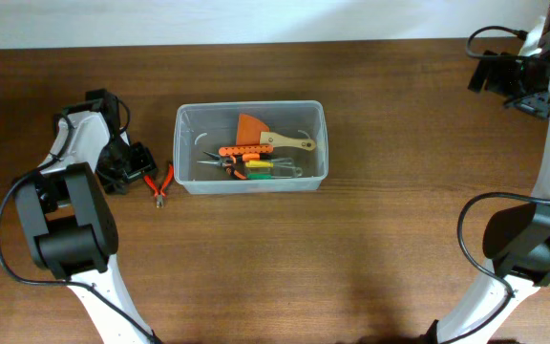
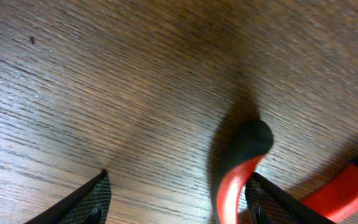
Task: Pack container
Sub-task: 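Move the left gripper down onto the red-black pliers, then close the left gripper on the pliers handles and lift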
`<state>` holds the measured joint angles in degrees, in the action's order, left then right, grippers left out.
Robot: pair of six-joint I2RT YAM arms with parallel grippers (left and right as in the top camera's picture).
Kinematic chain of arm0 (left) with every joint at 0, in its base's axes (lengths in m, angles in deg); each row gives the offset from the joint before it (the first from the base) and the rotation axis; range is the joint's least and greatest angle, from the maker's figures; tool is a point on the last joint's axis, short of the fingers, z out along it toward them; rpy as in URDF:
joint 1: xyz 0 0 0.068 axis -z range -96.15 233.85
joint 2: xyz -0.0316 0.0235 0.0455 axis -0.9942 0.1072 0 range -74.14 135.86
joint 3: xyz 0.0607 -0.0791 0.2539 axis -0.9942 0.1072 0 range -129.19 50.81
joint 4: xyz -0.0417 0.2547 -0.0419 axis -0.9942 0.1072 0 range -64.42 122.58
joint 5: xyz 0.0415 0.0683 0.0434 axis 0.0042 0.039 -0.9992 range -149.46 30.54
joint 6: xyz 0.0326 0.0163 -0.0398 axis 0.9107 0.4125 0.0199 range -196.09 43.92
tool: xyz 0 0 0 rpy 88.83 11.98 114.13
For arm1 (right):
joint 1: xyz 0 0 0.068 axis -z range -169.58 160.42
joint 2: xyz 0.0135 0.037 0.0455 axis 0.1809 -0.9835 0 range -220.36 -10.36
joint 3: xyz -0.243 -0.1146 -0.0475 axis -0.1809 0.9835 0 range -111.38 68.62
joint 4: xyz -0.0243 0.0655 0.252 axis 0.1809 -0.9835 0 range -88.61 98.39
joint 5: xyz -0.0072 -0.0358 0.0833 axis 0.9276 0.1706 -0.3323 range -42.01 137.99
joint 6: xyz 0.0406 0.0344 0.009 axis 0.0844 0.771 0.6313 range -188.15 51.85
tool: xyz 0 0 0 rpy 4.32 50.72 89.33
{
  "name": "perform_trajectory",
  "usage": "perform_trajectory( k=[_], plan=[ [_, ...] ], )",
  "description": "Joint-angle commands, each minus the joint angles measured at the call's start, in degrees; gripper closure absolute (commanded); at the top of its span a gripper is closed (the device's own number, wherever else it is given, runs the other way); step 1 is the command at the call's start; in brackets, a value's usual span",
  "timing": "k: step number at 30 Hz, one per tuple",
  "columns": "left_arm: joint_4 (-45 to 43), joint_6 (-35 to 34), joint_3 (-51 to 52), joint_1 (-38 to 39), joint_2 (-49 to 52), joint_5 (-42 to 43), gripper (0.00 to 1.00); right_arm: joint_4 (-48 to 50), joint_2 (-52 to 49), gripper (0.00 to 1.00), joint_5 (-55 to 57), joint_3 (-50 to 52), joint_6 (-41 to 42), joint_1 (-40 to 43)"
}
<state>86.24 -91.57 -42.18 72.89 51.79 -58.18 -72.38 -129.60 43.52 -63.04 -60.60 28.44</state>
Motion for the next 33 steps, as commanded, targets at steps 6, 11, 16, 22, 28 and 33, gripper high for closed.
perform_trajectory(
  k=[6, 11, 16, 22, 28, 33],
  plan=[
    [-0.72, -0.96, 0.28, 0.09, 0.83, -1.73, 0.51, 0.02, -0.13, 0.02, -0.48, 0.26, 0.46, 0.00],
    [-0.81, -0.96, 0.28, 0.09, 0.83, -1.75, 0.64, 0.02, -0.13, 0.02, -0.48, 0.26, 0.46, 0.00],
    [-1.33, -0.96, 0.28, 0.09, 0.83, -1.73, 0.78, 0.02, -0.13, 0.02, -0.48, 0.26, 0.46, 0.00],
    [-2.43, -0.98, 0.28, 0.09, 0.83, -1.68, 0.88, 0.02, -0.13, 0.01, -0.48, 0.26, 0.46, 0.00],
    [-3.08, -0.98, 0.28, 0.09, 0.83, -1.64, 0.98, 0.02, -0.13, 0.01, -0.48, 0.26, 0.46, 0.00],
    [-3.19, 0.72, -0.50, 0.09, 0.81, 0.04, 0.98, 0.02, -0.13, 0.02, -0.48, 0.26, 0.46, 0.00]
  ],
)
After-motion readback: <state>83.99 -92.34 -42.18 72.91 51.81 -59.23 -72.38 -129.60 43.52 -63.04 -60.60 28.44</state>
